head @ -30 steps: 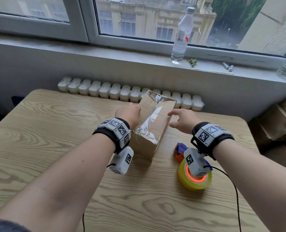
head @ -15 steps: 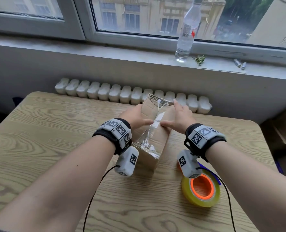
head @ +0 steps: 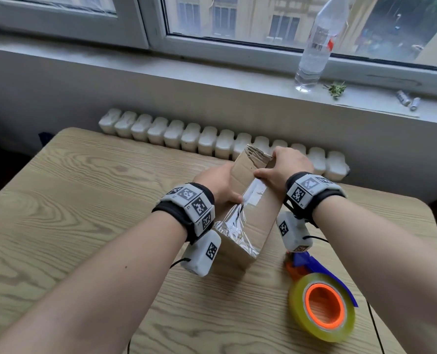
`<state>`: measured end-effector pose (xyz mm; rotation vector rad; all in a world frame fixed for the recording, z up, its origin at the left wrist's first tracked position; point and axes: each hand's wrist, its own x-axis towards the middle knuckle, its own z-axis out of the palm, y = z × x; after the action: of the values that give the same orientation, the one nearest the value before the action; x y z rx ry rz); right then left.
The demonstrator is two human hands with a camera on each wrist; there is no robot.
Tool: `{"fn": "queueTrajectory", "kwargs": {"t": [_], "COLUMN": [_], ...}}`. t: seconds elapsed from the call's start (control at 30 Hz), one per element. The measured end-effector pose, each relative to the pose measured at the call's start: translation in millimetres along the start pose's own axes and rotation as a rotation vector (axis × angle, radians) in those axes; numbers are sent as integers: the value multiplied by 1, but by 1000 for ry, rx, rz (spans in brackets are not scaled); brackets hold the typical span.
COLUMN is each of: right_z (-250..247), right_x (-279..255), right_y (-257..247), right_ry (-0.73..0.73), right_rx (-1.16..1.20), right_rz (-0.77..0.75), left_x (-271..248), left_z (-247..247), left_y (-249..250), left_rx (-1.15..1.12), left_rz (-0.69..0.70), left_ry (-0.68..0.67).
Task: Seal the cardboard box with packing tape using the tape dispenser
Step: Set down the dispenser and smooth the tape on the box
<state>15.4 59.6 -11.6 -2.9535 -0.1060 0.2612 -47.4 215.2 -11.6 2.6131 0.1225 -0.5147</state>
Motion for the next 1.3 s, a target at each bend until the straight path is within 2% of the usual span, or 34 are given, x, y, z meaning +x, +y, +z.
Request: {"fn": "queueTrajectory", "kwargs": {"t": [0.3, 0.4, 0.6, 0.7, 0.83, 0.9, 1.1, 1.17, 1.23, 1.3], "right_z": [-8, -5, -9, -17, -25, -22, -21, -20, -12, -3], "right_x": [2, -8, -34, -51, -72, -80, -104, -110, -117, -123], "right_y": [7, 8, 0, 0, 1, 0, -10, -16, -24, -29], "right_ry": [-3, -52, -276, -283, -284, -299, -275, -348, -460, -484], "right_rx": [-71, -64, 163, 214, -110, -171, -232, -214, -143, -70], "right_rz": [-41, -25, -32, -40, -59, -40, -2, -18, -36, -49], "left_x": [0, 0, -9, -24, -47, -57, -90, -94, -99, -105], "left_z": [-9, -19, -32, -32, -25, -20, -6, -2, 2, 5], "left_y": [-2, -8, -28, -39, -58, -67, -73, -70, -59, -45], "left_rx": [28, 122, 172, 195, 80, 28, -162, -288, -475, -423], "left_rz": [18, 29, -117, -218, -360, -409, -492, -484, -453, -377], "left_ry": [-78, -16, 102, 126, 140, 150, 205, 203, 147, 87]}}
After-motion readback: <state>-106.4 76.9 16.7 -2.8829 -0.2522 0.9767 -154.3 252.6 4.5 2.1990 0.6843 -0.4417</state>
